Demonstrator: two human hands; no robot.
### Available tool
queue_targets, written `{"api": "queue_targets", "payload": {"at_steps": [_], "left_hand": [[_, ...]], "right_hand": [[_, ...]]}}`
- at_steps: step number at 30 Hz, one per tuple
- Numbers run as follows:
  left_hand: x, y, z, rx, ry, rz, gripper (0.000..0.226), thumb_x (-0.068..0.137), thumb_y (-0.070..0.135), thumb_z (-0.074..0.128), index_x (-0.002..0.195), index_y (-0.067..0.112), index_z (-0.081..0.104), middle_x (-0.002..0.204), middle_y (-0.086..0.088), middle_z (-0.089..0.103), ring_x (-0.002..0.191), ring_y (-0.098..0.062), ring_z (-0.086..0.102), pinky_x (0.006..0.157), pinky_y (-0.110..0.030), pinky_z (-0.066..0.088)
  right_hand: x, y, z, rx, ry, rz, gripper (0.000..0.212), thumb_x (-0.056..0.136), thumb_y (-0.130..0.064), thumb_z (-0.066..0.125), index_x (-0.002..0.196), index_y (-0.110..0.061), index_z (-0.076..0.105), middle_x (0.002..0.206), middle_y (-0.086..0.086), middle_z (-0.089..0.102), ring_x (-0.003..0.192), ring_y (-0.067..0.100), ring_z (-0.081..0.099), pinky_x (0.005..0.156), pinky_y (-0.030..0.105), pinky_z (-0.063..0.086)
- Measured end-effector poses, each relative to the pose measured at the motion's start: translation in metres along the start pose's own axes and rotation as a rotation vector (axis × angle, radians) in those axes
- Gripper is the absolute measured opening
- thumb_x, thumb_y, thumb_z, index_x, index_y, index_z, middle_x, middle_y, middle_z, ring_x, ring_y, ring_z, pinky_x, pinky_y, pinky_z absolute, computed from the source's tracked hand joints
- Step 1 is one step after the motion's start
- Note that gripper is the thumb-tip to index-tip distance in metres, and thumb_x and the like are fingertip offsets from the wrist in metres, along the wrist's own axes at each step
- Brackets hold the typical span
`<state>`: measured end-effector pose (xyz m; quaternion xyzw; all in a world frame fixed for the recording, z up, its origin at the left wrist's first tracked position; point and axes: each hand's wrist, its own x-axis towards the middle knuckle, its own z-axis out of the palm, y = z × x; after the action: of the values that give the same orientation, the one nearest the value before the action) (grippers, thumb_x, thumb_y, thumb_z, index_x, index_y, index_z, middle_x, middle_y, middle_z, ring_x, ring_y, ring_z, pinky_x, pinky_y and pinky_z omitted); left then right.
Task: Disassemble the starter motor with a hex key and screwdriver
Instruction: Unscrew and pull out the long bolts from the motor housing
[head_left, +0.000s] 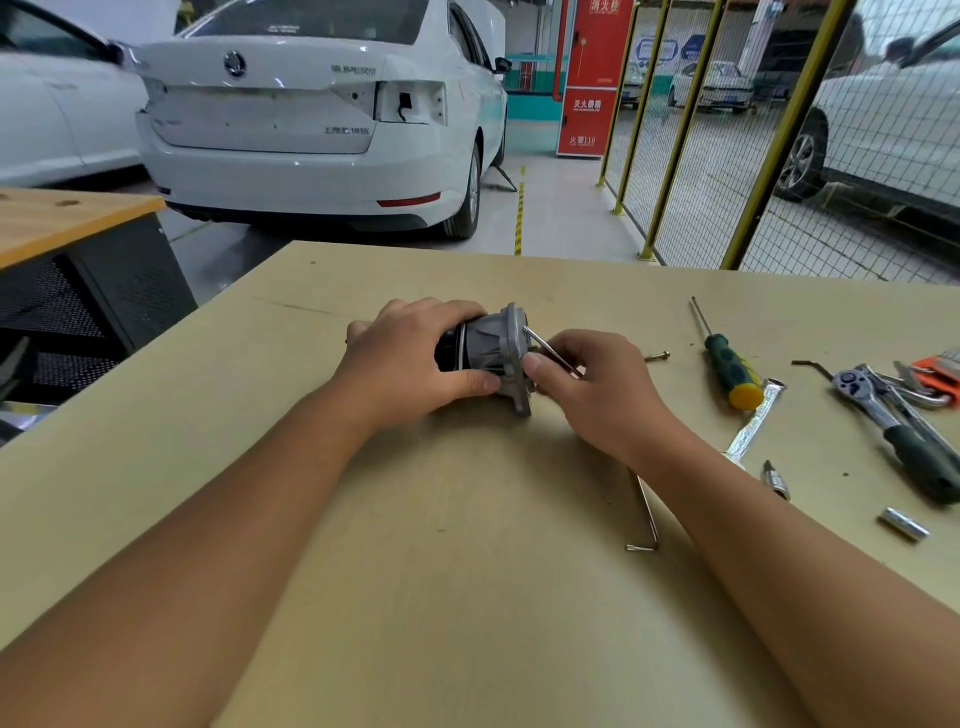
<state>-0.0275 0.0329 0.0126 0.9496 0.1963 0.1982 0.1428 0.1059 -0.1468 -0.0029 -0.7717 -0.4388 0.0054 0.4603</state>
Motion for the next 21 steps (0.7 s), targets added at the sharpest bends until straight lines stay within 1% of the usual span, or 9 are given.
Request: {"api": "queue_targets", "payload": {"at_steps": [4,6,8,11,12,14,16,19,21], "left_hand": [[0.0002,-0.0028,-0.0024,-0.001,-0.023,0.026,0.072,0.067,0.083,0.054,0.133,0.057,0.039,0.122,0.021,0.057,0.123,-0.021,0.048,0.093,-0.048,0.037],[0.0007,-0.0037,-0.0022,0.011,-0.024,0.033,0.071,0.07,0.082,0.054,0.134,0.056,0.04,0.124,0.02,0.057,0.123,-0.022,0.048,0.09,-0.046,0.035],[0.0006,-0.0043,-0.0015,0.018,-0.022,0.031,0.071,0.072,0.081,0.054,0.137,0.055,0.041,0.127,0.019,0.057,0.125,-0.021,0.047,0.093,-0.047,0.036],[0.0,-0.006,-0.0013,-0.002,-0.014,0.033,0.067,0.076,0.077,0.052,0.139,0.054,0.044,0.129,0.019,0.057,0.126,-0.02,0.047,0.094,-0.046,0.035],[0.0001,-0.0063,-0.0013,-0.011,-0.015,0.036,0.066,0.077,0.075,0.052,0.139,0.054,0.045,0.129,0.019,0.058,0.125,-0.02,0.047,0.094,-0.046,0.034],[0.0002,-0.0064,-0.0009,-0.02,-0.014,0.039,0.064,0.078,0.073,0.051,0.139,0.053,0.046,0.128,0.019,0.058,0.125,-0.021,0.048,0.093,-0.047,0.035],[0.0004,-0.0063,-0.0009,-0.019,-0.017,0.038,0.063,0.078,0.072,0.052,0.138,0.053,0.045,0.128,0.019,0.058,0.124,-0.021,0.048,0.093,-0.047,0.035],[0.0006,-0.0069,-0.0004,-0.018,-0.014,0.041,0.062,0.078,0.072,0.052,0.137,0.054,0.043,0.127,0.019,0.058,0.124,-0.02,0.047,0.092,-0.046,0.033],[0.0006,-0.0074,-0.0001,-0.019,-0.008,0.044,0.062,0.078,0.073,0.052,0.136,0.054,0.041,0.126,0.02,0.058,0.124,-0.021,0.047,0.091,-0.044,0.032]], "right_hand": [[0.0017,-0.0031,0.0039,-0.049,-0.017,-0.012,0.021,0.094,-0.03,0.067,0.082,-0.012,0.07,0.078,0.005,0.071,0.08,0.024,0.063,0.075,0.04,0.05],[0.0009,-0.0027,0.0047,-0.067,-0.003,-0.022,0.016,0.093,-0.028,0.069,0.085,-0.015,0.07,0.079,0.0,0.069,0.08,0.019,0.062,0.074,0.036,0.048],[-0.0008,-0.0017,0.0042,-0.059,0.017,-0.032,0.01,0.091,-0.026,0.072,0.087,-0.017,0.071,0.08,-0.005,0.068,0.08,0.014,0.06,0.072,0.03,0.046],[-0.0026,-0.0013,0.0037,0.029,0.029,-0.049,0.006,0.086,-0.02,0.077,0.087,-0.02,0.071,0.08,-0.009,0.069,0.081,0.009,0.061,0.066,0.022,0.041],[-0.0027,-0.0016,0.0036,0.076,0.027,-0.045,0.006,0.085,-0.019,0.077,0.086,-0.021,0.072,0.079,-0.008,0.07,0.081,0.01,0.063,0.067,0.023,0.041],[-0.003,-0.0016,0.0036,0.137,0.026,-0.022,0.005,0.088,-0.024,0.074,0.084,-0.022,0.071,0.078,-0.006,0.07,0.082,0.015,0.065,0.067,0.031,0.047],[-0.0029,-0.0001,0.0037,0.111,0.02,0.008,0.017,0.093,-0.034,0.068,0.081,-0.021,0.071,0.076,-0.002,0.069,0.08,0.019,0.066,0.069,0.036,0.049],[-0.0027,0.0016,0.0036,-0.016,-0.019,-0.01,0.031,0.097,-0.036,0.063,0.074,-0.016,0.068,0.072,0.005,0.068,0.073,0.023,0.062,0.065,0.031,0.044],[-0.0024,0.0012,0.0025,-0.006,-0.02,-0.025,0.023,0.094,-0.031,0.067,0.077,-0.016,0.069,0.073,0.002,0.067,0.073,0.019,0.06,0.064,0.031,0.04]]}}
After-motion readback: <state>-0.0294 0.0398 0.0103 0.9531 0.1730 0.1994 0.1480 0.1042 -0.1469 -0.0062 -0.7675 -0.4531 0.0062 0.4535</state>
